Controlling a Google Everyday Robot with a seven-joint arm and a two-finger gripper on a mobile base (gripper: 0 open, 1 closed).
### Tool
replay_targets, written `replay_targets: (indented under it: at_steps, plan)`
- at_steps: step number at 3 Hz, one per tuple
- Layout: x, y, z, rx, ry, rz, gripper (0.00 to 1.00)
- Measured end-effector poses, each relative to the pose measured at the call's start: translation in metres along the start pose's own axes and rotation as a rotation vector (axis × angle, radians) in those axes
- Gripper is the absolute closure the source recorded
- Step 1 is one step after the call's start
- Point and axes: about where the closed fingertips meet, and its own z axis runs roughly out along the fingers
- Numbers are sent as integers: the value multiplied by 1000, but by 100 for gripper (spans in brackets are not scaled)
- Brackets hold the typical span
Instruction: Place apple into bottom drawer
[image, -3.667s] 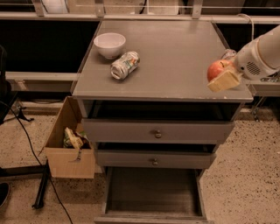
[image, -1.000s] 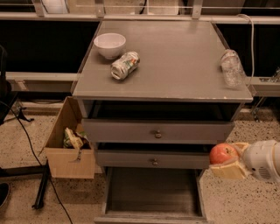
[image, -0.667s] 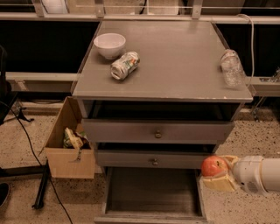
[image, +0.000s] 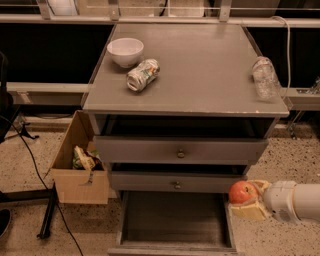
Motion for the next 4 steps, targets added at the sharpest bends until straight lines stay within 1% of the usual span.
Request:
replay_targets:
  at_steps: [1,2,3,4]
  plan:
    - [38,-26,28,0,-31,-25,100]
    - [95,-52,68,-4,-17,-72,100]
    - [162,-70,118,-54,53,-72,100]
    - [163,-68,120,-58,51,-69,100]
